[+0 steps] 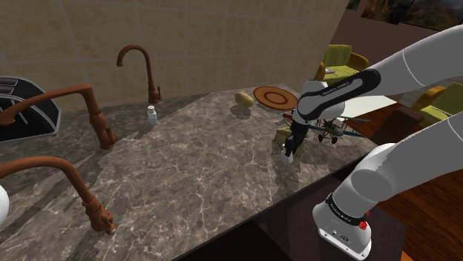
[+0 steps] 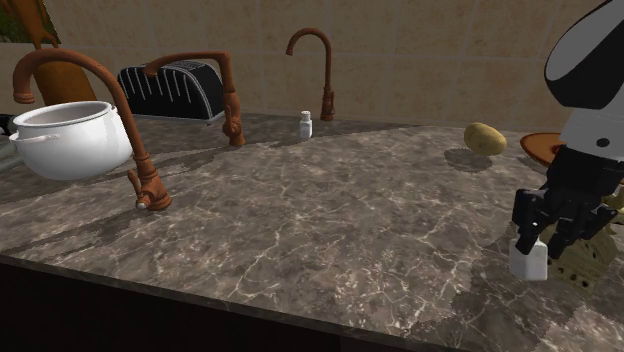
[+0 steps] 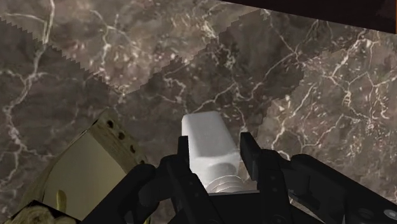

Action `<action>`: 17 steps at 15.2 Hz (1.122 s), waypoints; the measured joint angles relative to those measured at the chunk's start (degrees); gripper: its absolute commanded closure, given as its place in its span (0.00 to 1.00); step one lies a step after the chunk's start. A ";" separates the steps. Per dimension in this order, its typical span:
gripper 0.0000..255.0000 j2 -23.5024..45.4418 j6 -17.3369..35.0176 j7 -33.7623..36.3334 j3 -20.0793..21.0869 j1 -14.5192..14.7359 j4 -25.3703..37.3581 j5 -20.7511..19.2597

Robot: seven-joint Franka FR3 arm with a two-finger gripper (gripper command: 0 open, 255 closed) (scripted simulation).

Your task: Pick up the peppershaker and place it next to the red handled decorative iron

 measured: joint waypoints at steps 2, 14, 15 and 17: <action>0.00 0.15 -0.09 -0.05 -0.11 -0.11 -0.13 -0.06; 0.00 -5.18 -9.61 1.09 0.34 -1.23 4.06 -1.55; 0.00 -5.23 -9.67 1.10 0.34 -1.24 4.07 -1.56; 0.00 -5.26 -9.72 1.10 0.34 -1.25 4.07 -1.57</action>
